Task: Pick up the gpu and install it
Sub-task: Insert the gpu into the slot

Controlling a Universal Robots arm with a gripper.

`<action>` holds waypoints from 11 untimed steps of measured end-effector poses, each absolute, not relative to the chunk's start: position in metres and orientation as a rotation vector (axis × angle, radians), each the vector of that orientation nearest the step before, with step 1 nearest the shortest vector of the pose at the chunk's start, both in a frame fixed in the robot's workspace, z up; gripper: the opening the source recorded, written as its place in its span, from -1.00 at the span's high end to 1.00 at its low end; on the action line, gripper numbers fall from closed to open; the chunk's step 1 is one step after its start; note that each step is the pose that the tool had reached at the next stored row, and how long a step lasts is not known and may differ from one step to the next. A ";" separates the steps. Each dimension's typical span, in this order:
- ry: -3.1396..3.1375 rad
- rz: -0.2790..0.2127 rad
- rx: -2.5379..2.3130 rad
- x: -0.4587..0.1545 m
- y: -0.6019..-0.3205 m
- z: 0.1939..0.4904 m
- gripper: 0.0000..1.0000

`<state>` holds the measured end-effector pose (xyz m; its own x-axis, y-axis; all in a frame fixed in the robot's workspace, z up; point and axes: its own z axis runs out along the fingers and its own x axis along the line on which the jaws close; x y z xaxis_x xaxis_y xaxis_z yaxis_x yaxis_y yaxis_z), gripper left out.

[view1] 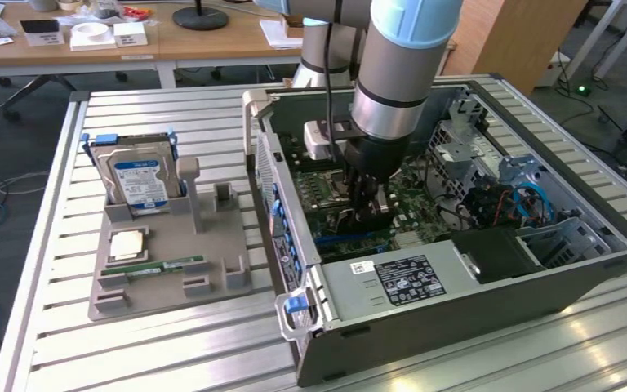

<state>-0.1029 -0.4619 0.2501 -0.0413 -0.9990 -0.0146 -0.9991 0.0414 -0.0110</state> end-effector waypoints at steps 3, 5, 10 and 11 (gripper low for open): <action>2.251 0.004 -2.166 -0.102 -0.462 0.250 0.47; 2.248 0.003 -2.168 -0.102 -0.462 0.250 0.47; 2.244 0.003 -2.173 -0.102 -0.462 0.250 0.47; 2.242 0.004 -2.175 -0.102 -0.462 0.250 0.47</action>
